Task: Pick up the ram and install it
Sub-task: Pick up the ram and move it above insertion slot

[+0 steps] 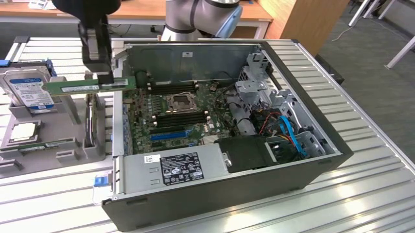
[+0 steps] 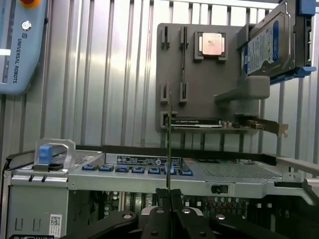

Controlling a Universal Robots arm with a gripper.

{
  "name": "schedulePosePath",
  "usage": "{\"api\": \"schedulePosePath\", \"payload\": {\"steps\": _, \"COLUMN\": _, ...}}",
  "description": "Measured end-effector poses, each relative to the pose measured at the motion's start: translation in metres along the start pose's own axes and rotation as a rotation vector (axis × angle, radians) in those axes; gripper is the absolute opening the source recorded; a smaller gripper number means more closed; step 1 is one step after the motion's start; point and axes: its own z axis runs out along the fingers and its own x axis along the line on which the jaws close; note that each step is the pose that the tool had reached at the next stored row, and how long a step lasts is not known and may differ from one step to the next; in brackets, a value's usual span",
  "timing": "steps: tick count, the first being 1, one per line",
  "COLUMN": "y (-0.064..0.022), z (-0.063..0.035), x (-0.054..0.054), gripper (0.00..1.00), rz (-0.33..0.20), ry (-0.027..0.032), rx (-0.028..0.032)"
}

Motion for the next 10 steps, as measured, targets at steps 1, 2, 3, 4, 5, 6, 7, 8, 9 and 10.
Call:
{"api": "schedulePosePath", "payload": {"steps": 1, "y": -0.0028, "z": -0.0001, "x": 0.000, "gripper": 0.11, "rz": 0.000, "ry": 0.0000, "rx": -0.0002}}
{"api": "schedulePosePath", "payload": {"steps": 2, "y": -0.0055, "z": -0.0001, "x": 0.000, "gripper": 0.11, "rz": 0.000, "ry": 0.0000, "rx": -0.0003}}
{"api": "schedulePosePath", "payload": {"steps": 3, "y": -0.0080, "z": -0.0001, "x": 0.000, "gripper": 0.11, "rz": 0.000, "ry": -0.0001, "rx": -0.0003}}
{"api": "schedulePosePath", "payload": {"steps": 4, "y": -0.0107, "z": -0.0002, "x": 0.000, "gripper": 0.11, "rz": 0.000, "ry": -0.0001, "rx": -0.0005}}
{"api": "schedulePosePath", "payload": {"steps": 5, "y": -0.0132, "z": -0.0003, "x": 0.000, "gripper": 0.11, "rz": 0.000, "ry": -0.0001, "rx": -0.0006}}
{"api": "schedulePosePath", "payload": {"steps": 6, "y": -0.0157, "z": -0.0003, "x": 0.001, "gripper": 0.11, "rz": 0.000, "ry": 0.0000, "rx": -0.0008}}
{"api": "schedulePosePath", "payload": {"steps": 7, "y": -0.0184, "z": -0.0003, "x": 0.001, "gripper": 0.11, "rz": 0.000, "ry": -0.0001, "rx": -0.0008}}
{"api": "schedulePosePath", "payload": {"steps": 8, "y": -0.0209, "z": -0.0004, "x": 0.001, "gripper": 0.11, "rz": 0.000, "ry": -0.0001, "rx": -0.0009}}
{"api": "schedulePosePath", "payload": {"steps": 9, "y": -0.0234, "z": -0.0005, "x": 0.001, "gripper": 0.11, "rz": 0.000, "ry": -0.0001, "rx": -0.0011}}
{"api": "schedulePosePath", "payload": {"steps": 10, "y": -0.0259, "z": -0.0006, "x": 0.001, "gripper": 0.11, "rz": 0.000, "ry": -0.0001, "rx": -0.0012}}
